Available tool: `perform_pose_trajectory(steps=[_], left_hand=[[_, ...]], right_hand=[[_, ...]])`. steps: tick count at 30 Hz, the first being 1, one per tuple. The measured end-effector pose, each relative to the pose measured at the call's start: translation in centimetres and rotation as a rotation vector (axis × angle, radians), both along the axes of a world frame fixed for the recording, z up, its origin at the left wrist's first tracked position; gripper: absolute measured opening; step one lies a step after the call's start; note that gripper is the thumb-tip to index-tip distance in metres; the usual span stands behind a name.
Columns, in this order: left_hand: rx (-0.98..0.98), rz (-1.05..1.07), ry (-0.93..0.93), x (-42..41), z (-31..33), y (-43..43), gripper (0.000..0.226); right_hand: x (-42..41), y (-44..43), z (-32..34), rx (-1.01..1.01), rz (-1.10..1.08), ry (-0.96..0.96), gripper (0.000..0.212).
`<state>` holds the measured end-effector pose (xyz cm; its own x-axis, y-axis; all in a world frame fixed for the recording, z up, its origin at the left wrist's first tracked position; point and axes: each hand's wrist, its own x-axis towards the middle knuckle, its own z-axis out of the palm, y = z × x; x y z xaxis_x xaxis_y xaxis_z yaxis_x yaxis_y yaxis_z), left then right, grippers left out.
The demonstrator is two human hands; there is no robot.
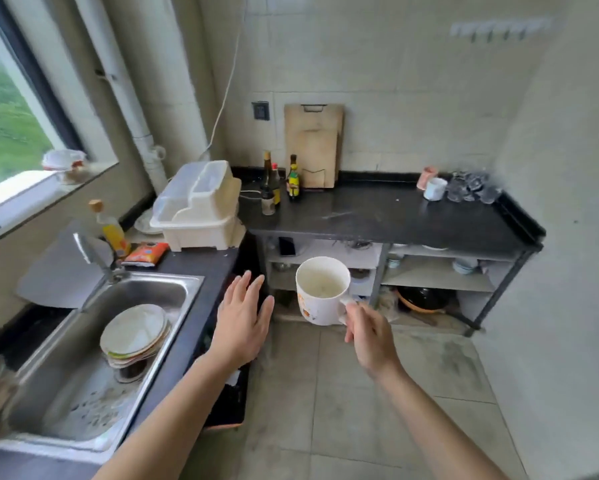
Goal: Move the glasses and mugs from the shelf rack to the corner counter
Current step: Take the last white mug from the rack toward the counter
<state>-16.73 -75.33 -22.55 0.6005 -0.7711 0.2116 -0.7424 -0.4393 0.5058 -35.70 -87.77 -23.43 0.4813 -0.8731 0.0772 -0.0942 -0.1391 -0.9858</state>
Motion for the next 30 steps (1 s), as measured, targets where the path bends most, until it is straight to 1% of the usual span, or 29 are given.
perform_pose_trajectory(steps=[5,9,11,16,21,25,30], left_hand=[[0.039,-0.112,-0.052,-4.6,0.7,-13.2,0.057],[0.09,-0.166,-0.064,-6.1,1.0,-20.3,0.059],[0.108,-0.18,-0.083,-6.0,1.1,-22.9,0.06],[0.119,-0.248,-0.046,-4.8,-0.3,-33.4,0.06],[0.108,-0.321,-0.024,-1.1,-2.0,-46.6,0.059],[0.103,-0.411,-0.022,1.6,-1.4,-57.6,0.059],[0.104,-0.528,-0.033,2.4,0.4,-68.9,0.058]], right_hand=[[-5.5,-11.0,0.7,-0.008,-0.099,-0.014,0.043],[-7.4,-17.7,1.1,0.005,-0.188,-0.059,0.042],[-7.5,-19.9,1.4,0.001,-0.198,-0.07,0.039],[-6.2,-29.1,0.1,0.03,-0.273,-0.068,0.037],[-2.9,-39.9,-0.5,0.002,-0.348,0.001,0.04],[-0.6,-48.5,1.1,0.001,-0.422,-0.026,0.039],[-0.4,-57.5,2.7,0.027,-0.514,-0.009,0.037]])
